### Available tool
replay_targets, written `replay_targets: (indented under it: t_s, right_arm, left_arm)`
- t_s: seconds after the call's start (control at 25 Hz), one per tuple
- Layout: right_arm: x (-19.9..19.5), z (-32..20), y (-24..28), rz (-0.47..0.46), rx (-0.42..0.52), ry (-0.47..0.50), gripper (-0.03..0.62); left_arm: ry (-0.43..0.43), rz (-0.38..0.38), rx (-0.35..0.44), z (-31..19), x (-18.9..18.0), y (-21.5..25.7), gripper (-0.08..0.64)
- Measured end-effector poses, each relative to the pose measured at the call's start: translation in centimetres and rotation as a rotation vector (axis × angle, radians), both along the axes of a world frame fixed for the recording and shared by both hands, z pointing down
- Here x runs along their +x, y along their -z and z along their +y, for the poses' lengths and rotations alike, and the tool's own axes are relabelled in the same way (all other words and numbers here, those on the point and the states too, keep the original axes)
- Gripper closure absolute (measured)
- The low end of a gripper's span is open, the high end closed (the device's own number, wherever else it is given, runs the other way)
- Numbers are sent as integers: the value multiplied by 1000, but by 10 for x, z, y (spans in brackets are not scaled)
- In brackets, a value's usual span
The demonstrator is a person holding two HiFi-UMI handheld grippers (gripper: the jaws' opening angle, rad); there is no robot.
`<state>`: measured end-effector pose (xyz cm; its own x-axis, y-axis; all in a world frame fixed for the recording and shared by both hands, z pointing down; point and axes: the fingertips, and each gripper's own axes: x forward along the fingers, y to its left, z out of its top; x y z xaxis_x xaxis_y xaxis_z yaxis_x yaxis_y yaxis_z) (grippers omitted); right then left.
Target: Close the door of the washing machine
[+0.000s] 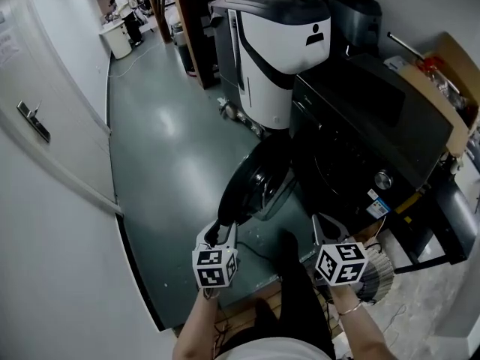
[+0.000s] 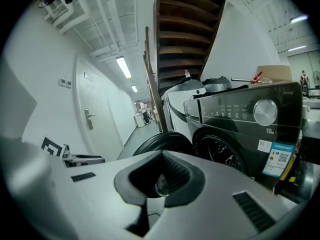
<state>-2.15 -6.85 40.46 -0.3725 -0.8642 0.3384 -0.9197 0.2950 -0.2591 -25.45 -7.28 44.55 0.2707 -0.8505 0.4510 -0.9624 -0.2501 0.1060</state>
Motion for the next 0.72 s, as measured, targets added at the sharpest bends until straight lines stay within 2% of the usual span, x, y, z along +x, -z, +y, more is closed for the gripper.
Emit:
replay_targets:
  t_s: [0.48, 0.72]
  right_arm:
    - [-3, -124, -49, 12, -74, 25, 584]
    - [-8, -177, -66, 19, -100, 43, 584]
  left_arm:
    - [-20, -72, -30, -135, -5, -36, 356]
    - [-38, -56, -44, -185, -5, -52, 353]
